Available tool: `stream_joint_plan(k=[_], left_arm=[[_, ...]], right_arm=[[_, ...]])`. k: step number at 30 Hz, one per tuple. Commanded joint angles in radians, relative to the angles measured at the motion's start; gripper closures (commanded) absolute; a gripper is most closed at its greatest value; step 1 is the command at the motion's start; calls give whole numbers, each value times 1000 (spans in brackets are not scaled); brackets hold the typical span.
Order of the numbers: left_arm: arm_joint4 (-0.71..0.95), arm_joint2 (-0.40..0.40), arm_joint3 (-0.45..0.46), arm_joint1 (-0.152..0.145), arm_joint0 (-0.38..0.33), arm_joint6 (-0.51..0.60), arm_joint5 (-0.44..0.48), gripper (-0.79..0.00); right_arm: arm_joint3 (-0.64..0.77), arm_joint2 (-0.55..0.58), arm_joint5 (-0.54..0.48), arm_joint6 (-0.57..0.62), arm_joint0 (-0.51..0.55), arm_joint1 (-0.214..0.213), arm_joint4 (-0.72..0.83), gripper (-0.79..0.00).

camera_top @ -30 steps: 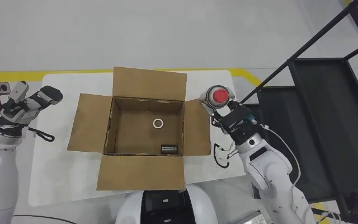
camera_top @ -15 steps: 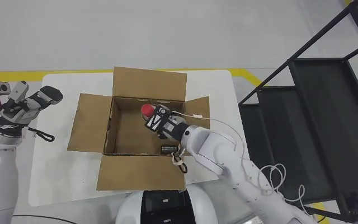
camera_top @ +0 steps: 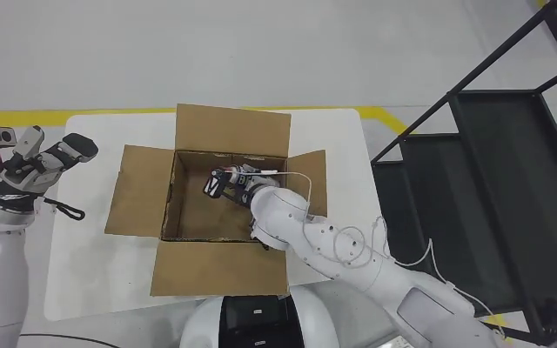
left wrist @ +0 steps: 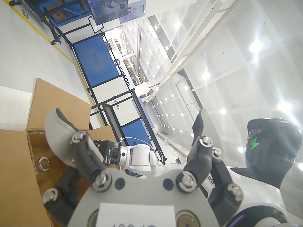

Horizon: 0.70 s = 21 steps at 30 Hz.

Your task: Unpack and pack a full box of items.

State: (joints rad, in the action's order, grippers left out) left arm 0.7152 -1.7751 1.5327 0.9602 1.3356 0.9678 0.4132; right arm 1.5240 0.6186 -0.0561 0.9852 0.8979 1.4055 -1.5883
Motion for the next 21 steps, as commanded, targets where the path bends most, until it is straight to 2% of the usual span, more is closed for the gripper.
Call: stream_joint_plan(k=[1,2,7,11,16,21], left_arm=[[0,0,0,0,0,0,0,-785],[0,0,0,0,0,0,0,-785],[0,0,0,0,0,0,0,-785],[-4,0,0,0,1,-13,-6,-785],[-73,-2,-51,0,-32,-93,-20,-785],[-138,33,-195,2,-121,-144,-22,-785]], right_arm=[[-67,-25,9,7,-31,20,-5,-382],[-91,-32,10,8,-41,29,8,-785],[-150,-50,7,-23,-69,60,37,-785],[-115,-37,-39,-72,-50,60,54,-785],[40,61,-130,-176,54,24,119,-785],[267,265,-284,-282,250,-37,283,-785]])
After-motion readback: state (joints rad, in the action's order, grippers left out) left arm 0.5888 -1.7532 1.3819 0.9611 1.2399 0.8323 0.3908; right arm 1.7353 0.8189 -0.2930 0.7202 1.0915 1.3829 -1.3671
